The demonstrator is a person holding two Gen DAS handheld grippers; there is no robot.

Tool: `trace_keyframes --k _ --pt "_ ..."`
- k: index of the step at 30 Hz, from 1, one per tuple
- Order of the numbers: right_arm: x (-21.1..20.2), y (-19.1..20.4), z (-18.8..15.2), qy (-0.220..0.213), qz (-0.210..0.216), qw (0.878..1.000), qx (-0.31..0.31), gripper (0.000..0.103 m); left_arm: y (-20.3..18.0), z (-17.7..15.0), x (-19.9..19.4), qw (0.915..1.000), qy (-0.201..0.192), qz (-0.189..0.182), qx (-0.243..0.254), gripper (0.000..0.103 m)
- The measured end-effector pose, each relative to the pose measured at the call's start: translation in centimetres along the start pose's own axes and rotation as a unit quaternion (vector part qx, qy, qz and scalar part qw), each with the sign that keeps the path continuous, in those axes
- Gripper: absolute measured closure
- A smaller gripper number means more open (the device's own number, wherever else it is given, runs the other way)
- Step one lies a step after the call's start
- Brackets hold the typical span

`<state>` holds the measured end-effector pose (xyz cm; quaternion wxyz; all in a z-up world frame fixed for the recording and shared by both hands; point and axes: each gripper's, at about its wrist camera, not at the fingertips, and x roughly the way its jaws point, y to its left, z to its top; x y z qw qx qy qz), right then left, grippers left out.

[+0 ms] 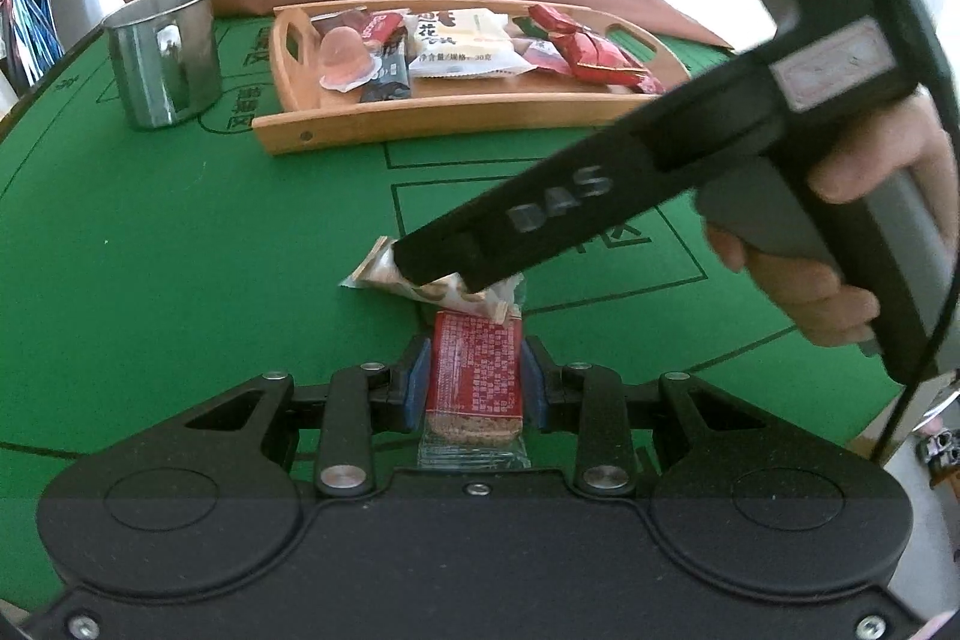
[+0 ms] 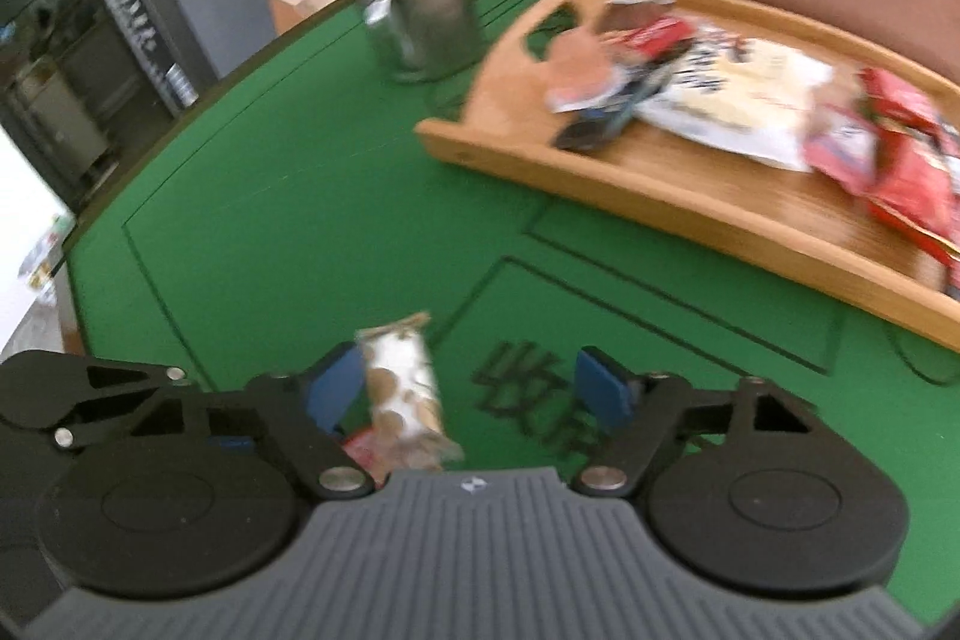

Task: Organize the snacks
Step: 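Grasp the red Biscoff pack with the left gripper while the right grasps the cookie pack, then carry the Biscoff pack and cookie pack over the tray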

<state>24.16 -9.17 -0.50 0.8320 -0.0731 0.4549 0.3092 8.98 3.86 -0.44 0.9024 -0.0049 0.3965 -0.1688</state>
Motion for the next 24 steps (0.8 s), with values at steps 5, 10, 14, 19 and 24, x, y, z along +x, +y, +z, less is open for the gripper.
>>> trace_keyframes --k 5,10,14,19,24 --pt "0.8 0.9 0.7 0.011 0.004 1.000 -0.005 0.030 0.3 -0.2 -0.2 0.9999 -0.003 -0.008 -0.007 0.072" --pt "0.7 0.9 0.6 0.016 0.024 1.000 0.002 0.041 0.6 -0.3 -0.2 0.9998 -0.006 -0.013 -0.011 0.072" --pt "0.7 1.4 0.4 0.019 0.032 0.999 -0.017 0.042 0.8 -0.3 -0.1 0.9998 -0.007 -0.015 -0.014 0.072" --pt "0.7 2.7 0.0 0.019 0.005 0.998 -0.053 0.056 0.8 -0.3 -0.1 0.9997 -0.007 -0.017 -0.017 0.072" --pt "0.2 2.3 -0.2 0.014 -0.028 0.999 -0.040 0.073 0.9 -0.3 -0.1 0.9996 -0.007 -0.017 -0.019 0.072"
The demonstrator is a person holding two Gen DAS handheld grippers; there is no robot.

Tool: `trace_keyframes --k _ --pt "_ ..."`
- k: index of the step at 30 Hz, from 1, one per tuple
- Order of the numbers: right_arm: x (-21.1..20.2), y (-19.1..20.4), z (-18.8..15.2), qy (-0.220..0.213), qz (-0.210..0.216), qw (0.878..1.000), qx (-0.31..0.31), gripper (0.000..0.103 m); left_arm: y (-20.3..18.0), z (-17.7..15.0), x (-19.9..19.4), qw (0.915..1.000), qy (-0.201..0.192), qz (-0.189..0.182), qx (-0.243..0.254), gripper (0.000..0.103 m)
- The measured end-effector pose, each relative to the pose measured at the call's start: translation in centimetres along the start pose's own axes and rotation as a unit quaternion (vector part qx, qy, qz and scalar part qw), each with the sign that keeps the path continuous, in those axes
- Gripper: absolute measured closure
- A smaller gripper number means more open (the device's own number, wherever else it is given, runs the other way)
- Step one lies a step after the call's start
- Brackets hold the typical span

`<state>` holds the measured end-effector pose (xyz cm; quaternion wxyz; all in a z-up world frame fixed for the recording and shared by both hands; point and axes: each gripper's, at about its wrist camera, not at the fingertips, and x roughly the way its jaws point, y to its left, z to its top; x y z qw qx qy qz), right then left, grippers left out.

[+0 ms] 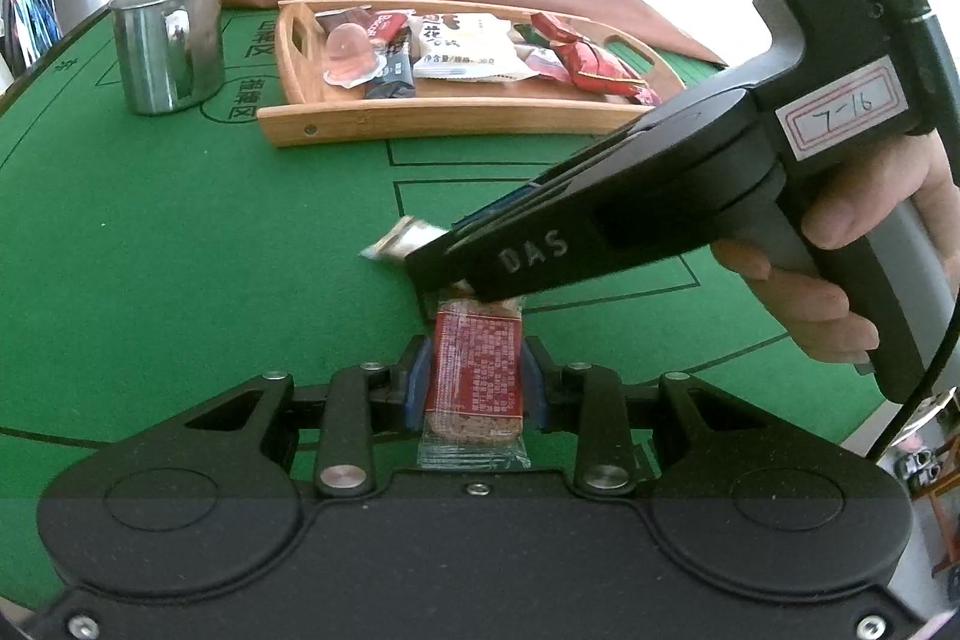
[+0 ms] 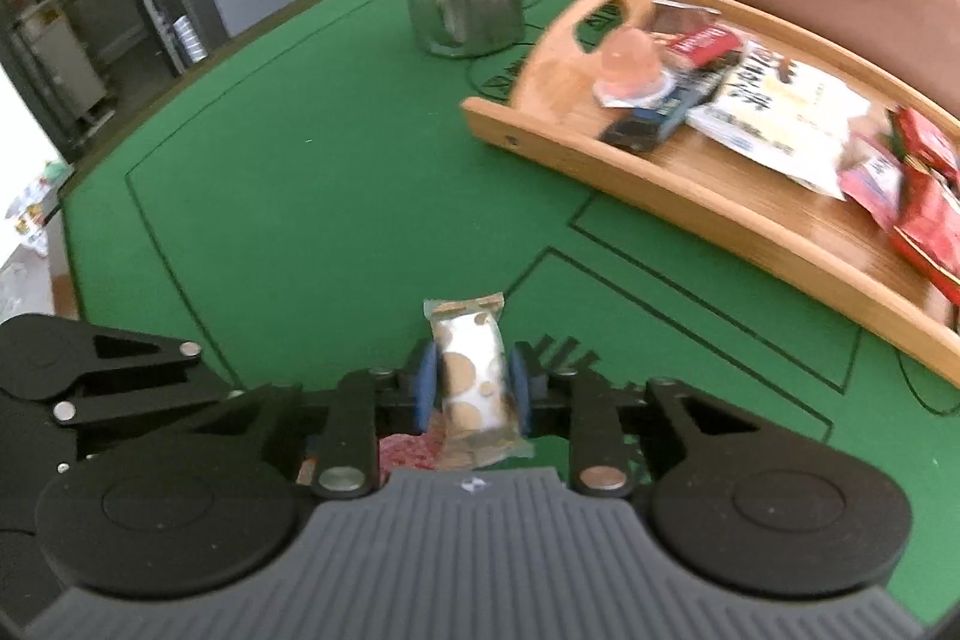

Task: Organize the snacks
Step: 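Carry the Biscoff pack and cookie pack over the tray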

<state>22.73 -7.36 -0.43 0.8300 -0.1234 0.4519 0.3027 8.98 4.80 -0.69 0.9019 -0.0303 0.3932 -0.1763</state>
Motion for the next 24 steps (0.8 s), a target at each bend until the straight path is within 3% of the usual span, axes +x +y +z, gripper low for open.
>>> trace_keyframes --k 11,21,24 --pt "-2.1 -4.0 -1.9 -0.028 -0.061 0.995 0.077 0.077 -0.1 0.3 -0.3 0.9996 -0.020 0.021 -0.001 0.072" --pt "-4.7 -4.9 -6.7 -0.085 -0.121 0.983 0.105 0.072 -0.7 0.1 0.1 0.9986 -0.035 0.040 0.006 0.073" --pt "-5.1 -4.5 -7.9 -0.102 -0.128 0.982 0.100 0.071 -1.0 0.0 0.2 0.9982 -0.037 0.046 0.009 0.060"
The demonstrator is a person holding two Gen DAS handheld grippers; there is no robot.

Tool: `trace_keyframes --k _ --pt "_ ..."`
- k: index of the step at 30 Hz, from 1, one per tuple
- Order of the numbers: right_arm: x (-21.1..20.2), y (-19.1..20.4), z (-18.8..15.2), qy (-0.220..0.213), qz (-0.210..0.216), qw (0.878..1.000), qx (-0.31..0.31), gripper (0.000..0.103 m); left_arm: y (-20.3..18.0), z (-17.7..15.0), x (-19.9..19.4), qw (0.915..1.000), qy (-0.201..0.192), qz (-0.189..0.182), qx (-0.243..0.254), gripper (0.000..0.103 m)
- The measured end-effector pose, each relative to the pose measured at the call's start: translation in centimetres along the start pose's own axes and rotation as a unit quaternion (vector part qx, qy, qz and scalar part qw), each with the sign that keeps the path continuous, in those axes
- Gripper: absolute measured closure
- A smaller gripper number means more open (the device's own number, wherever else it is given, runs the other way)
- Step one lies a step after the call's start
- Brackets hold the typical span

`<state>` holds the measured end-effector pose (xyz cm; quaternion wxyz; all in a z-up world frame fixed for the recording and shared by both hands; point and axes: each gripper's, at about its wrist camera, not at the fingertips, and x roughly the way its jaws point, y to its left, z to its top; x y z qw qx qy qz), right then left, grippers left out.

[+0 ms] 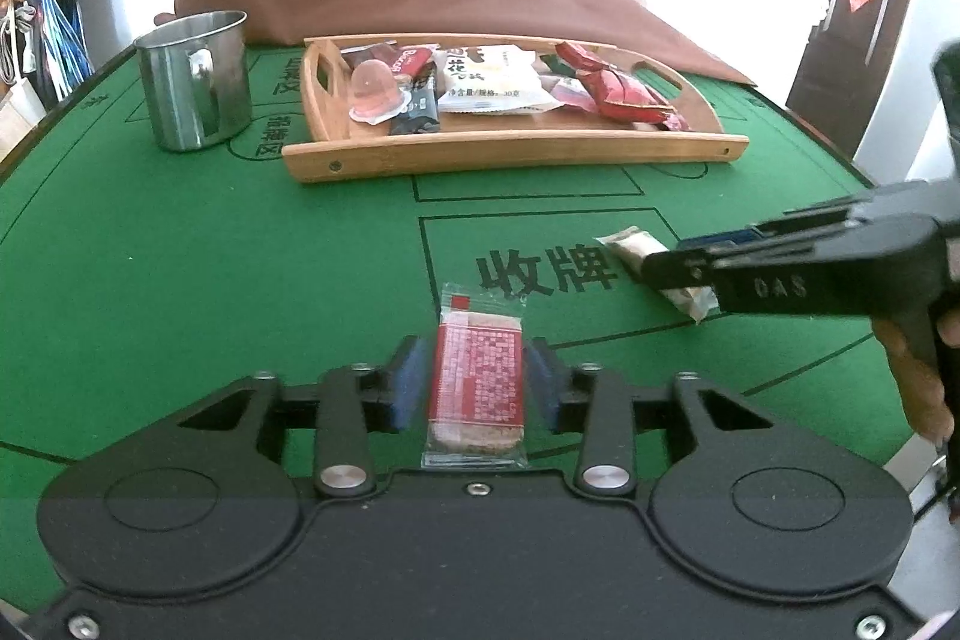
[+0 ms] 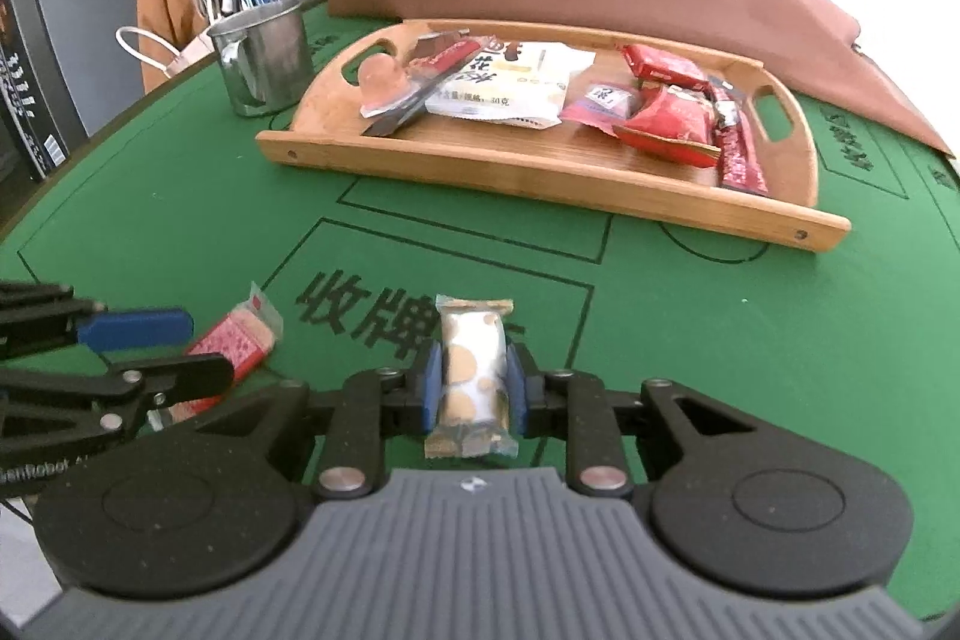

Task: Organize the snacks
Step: 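Carry the Biscoff pack and cookie pack over the tray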

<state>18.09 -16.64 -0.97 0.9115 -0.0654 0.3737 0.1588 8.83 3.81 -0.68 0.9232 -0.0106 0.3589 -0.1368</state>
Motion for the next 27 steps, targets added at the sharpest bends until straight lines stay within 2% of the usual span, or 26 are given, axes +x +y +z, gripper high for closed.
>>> trace_keyframes --k 2,6,11,12,13,14,18,27 --pt "-0.2 0.2 -0.5 -0.006 -0.005 1.000 -0.006 0.055 -0.3 -0.1 0.2 1.0000 0.002 0.003 0.005 0.059" --pt "0.0 0.5 -1.1 -0.015 -0.022 1.000 -0.007 0.053 -0.8 -0.4 0.7 0.9999 0.004 0.008 0.011 0.051" --pt "0.4 1.7 -1.5 -0.038 -0.049 0.998 -0.031 0.050 -2.0 -0.6 1.5 0.9986 -0.007 0.044 0.028 0.049" --pt "0.4 2.0 -1.5 -0.039 -0.054 0.997 -0.033 0.055 -2.1 -0.5 1.6 0.9987 -0.007 0.045 0.024 0.049" --pt "0.4 2.1 -1.5 -0.037 -0.053 0.997 -0.034 0.069 -2.2 -0.4 1.6 0.9987 -0.006 0.044 0.023 0.057" --pt "0.3 2.3 -1.4 -0.033 -0.050 0.998 -0.031 0.075 -2.2 -0.3 1.6 0.9989 -0.006 0.041 0.021 0.072" --pt "0.0 2.0 -1.0 -0.025 -0.031 0.999 -0.011 0.076 -2.0 0.9 1.4 1.0000 -0.001 0.004 -0.003 0.071" --pt "-1.6 0.2 -0.1 -0.049 -0.038 0.998 0.023 0.077 -2.9 3.3 0.7 0.9990 -0.039 0.012 0.017 0.071"
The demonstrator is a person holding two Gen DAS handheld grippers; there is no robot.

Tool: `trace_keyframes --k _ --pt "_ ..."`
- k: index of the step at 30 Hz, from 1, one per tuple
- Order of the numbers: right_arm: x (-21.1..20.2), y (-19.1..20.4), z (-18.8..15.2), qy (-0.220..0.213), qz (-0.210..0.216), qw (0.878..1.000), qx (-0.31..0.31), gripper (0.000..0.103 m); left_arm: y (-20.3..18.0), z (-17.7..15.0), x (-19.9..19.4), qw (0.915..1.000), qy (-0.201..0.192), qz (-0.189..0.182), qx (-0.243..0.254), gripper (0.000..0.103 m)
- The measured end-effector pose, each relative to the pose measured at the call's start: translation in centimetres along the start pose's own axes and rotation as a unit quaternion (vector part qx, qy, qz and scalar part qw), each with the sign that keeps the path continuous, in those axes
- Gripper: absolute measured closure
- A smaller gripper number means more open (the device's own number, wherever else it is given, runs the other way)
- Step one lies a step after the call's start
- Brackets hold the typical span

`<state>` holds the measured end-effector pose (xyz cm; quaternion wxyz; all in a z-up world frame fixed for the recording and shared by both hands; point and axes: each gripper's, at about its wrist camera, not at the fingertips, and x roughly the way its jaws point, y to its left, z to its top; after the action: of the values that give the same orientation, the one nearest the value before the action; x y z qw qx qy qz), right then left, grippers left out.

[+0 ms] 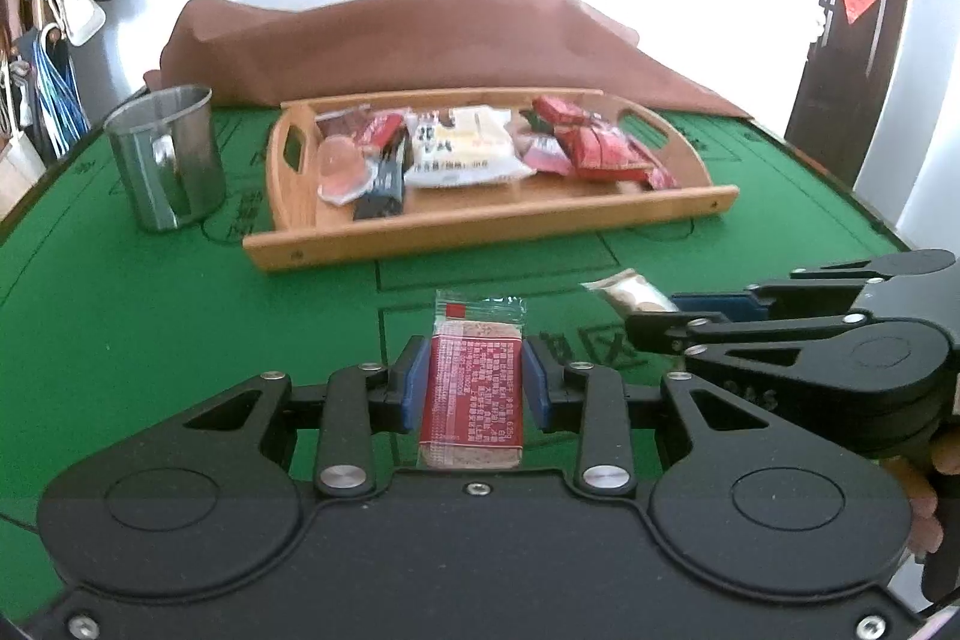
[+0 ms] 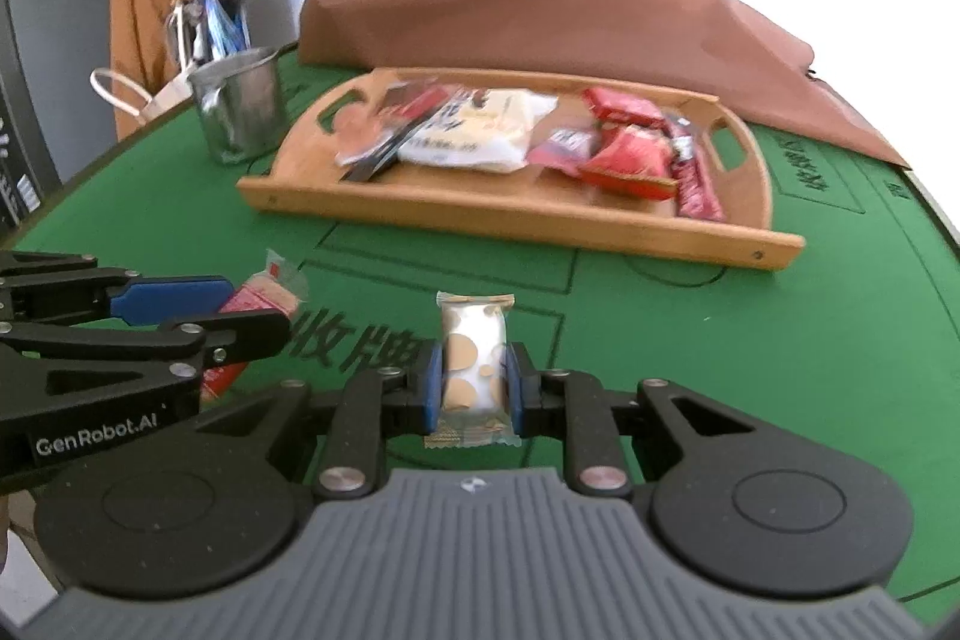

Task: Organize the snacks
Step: 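Carry the Biscoff pack and cookie pack over the tray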

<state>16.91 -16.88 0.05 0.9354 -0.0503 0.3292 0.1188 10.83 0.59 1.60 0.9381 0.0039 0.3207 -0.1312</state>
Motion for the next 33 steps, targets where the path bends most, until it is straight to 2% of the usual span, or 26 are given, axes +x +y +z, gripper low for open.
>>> trace_keyframes --k 16,26,33 --pt "-0.4 -3.5 2.4 -0.023 -0.014 0.999 0.044 0.077 0.5 3.2 1.2 0.9996 -0.015 -0.017 -0.014 0.071" --pt "0.9 -5.3 4.9 -0.019 -0.015 0.998 0.064 0.077 1.8 7.3 4.1 0.9979 -0.008 -0.040 -0.051 0.071" --pt "2.3 -6.1 7.0 -0.016 -0.011 0.997 0.077 0.077 2.0 9.9 6.7 0.9980 0.003 -0.028 -0.056 0.071"
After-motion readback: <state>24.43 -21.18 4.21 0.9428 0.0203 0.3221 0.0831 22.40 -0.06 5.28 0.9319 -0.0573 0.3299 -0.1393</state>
